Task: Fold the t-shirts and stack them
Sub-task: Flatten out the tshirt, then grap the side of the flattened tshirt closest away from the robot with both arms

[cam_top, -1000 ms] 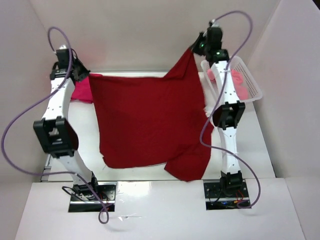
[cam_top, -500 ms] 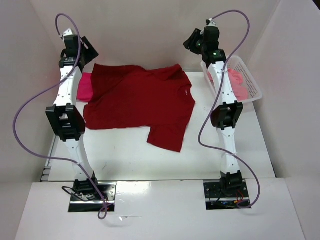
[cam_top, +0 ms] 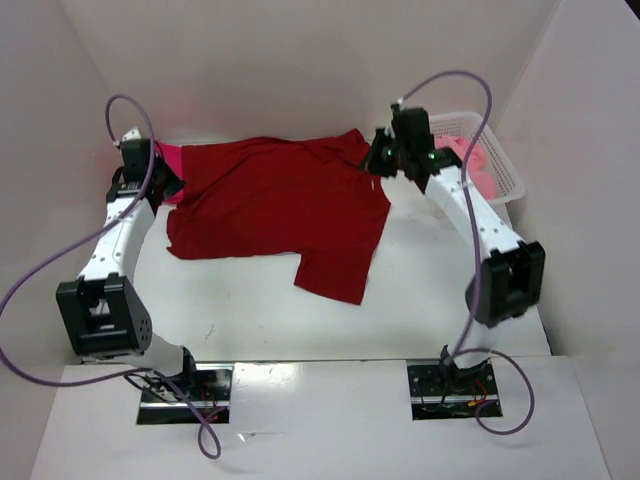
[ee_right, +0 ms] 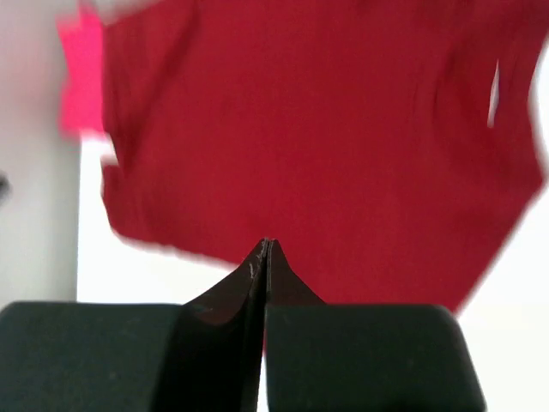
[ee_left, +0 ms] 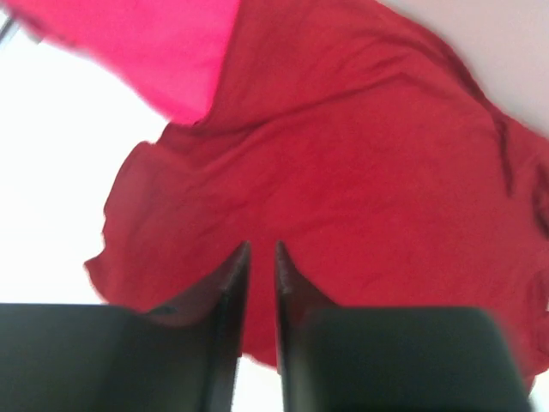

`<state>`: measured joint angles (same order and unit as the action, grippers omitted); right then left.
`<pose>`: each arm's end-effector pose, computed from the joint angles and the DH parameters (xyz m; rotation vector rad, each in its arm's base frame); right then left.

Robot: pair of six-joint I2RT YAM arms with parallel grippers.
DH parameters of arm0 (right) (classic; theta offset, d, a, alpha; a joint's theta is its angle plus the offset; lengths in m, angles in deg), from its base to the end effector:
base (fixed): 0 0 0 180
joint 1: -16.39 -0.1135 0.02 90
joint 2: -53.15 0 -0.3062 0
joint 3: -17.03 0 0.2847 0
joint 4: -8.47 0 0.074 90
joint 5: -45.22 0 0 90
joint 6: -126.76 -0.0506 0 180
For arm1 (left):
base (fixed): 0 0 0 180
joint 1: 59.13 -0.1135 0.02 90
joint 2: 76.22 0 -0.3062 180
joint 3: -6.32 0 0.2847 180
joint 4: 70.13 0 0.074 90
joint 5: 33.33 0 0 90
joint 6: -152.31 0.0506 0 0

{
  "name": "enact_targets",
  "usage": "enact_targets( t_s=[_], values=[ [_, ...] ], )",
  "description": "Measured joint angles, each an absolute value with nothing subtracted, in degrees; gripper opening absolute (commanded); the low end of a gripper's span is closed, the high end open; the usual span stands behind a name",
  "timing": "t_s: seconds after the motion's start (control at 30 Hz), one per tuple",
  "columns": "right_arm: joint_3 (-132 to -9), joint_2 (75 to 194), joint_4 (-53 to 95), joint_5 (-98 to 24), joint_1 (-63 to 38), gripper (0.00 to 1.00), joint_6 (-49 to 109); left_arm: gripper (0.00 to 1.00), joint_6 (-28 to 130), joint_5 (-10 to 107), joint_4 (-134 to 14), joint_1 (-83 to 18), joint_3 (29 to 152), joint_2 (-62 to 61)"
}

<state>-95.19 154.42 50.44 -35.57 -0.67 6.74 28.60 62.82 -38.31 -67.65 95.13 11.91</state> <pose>0.4427 0.1443 0.4040 0.1469 2.1701 0.6512 0.3959 0.0648 0.3586 -0.8211 1.9484 -0.1492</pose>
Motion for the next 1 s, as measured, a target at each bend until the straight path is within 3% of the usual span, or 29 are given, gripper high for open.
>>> enact_targets(
  t_s=[0.07,0.1,0.2,0.27,0.33,0.4,0.5,0.63,1.0],
  values=[
    [-83.49,146.93,49.83,-34.63,-1.82,0.09,6.32,0.16,27.92,62.69,-38.88,-67.89,90.26,8.46],
    [-78.07,143.36,49.26,-34.35,-1.74,0.19,5.91,0.16,27.55,62.47,-38.94,-68.11,87.96,7.3],
    [-62.42,132.17,48.65,-32.82,-0.67,0.29,3.96,0.16,26.67,60.98,-38.61,-68.87,82.04,6.38],
    [-54.07,126.55,48.62,-31.62,-0.21,0.37,2.19,0.25,25.8,60.02,-38.15,-69.15,78.39,6.38],
    [-46.86,123.3,48.16,-29.87,-0.36,0.41,0.51,0.28,24.79,59.13,-37.02,-69.31,75.66,6.38],
    [-40.44,122.07,47.92,-28.51,-0.58,0.42,-1.02,0.36,24.23,58.45,-36.06,-69.59,74.28,6.36],
    [-34.34,122.07,48.67,-27.88,-2.26,0.43,-3.84,0.38,23.04,57.53,-36.3,-70.12,72.84,6.01],
    [-33.57,123.25,47.22,-26.74,-5.32,0.43,-6.09,0.48,21.6,56.22,-36.34,-72.43,69.8,5.2],
    [-24.11,125.68,37.96,-24.88,-7.51,0.43,-13.61,0.52,20.09,54.73,-36.08,-72.87,68.18,4.09]
  ],
)
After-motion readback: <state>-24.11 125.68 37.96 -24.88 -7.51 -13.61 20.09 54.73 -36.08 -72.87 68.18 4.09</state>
